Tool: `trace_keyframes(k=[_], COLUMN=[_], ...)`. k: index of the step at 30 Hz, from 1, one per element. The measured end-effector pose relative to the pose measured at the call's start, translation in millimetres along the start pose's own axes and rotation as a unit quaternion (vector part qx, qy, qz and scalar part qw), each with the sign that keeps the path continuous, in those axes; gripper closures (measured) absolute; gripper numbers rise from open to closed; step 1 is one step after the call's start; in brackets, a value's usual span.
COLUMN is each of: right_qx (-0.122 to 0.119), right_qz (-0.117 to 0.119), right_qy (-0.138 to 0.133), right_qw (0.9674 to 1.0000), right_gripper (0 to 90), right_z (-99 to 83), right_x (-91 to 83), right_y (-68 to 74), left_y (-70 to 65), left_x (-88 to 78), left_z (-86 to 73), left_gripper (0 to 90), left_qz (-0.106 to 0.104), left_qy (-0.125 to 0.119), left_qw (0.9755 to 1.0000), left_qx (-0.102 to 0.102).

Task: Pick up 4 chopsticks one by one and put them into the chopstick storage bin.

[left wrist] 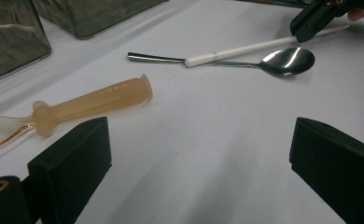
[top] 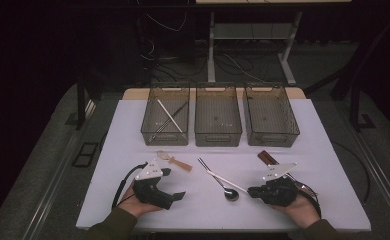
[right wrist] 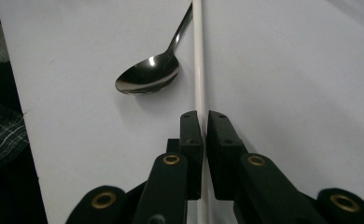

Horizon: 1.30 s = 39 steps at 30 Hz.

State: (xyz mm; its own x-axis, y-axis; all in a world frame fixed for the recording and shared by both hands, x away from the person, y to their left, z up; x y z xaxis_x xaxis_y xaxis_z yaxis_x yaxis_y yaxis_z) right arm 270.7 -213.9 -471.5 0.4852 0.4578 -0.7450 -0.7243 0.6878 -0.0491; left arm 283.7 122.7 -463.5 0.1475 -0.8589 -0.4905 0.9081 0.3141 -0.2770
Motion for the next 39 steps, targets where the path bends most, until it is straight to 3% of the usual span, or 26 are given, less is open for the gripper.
trace_keyframes(k=[18,39], right_qx=[0.014,0.041], right_qz=[0.003,0.016], right_qy=[-0.035,-0.099], right_qw=[0.9993,0.9941], right_gripper=[85.4,85.5], right_z=[14.4,47.6], right_x=[-20.1,-35.5], right_y=[-12.1,-24.3], left_y=[0.4,0.4], left_x=[0.0,-0.3], left_z=[0.0,0.2], left_gripper=[4.3,4.3], left_qz=[0.001,0.001], left_qy=[0.001,0.000], left_qw=[1.0000,1.0000], left_qx=[0.000,0.000])
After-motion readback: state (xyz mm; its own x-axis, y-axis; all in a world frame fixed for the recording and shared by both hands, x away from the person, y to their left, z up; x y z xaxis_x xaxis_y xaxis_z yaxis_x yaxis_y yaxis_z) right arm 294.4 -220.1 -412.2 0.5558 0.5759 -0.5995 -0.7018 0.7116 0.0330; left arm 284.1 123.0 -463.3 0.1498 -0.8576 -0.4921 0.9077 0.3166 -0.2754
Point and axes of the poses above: each handheld gripper's, and its own axes: x roughly forward along the jaws, z roughly out of its top, y roughly to its left, the point moved 4 cm from there along x, roughly forward along the jaws, and after that the axes turned 15 degrees about -z, right-handed, at the moved point
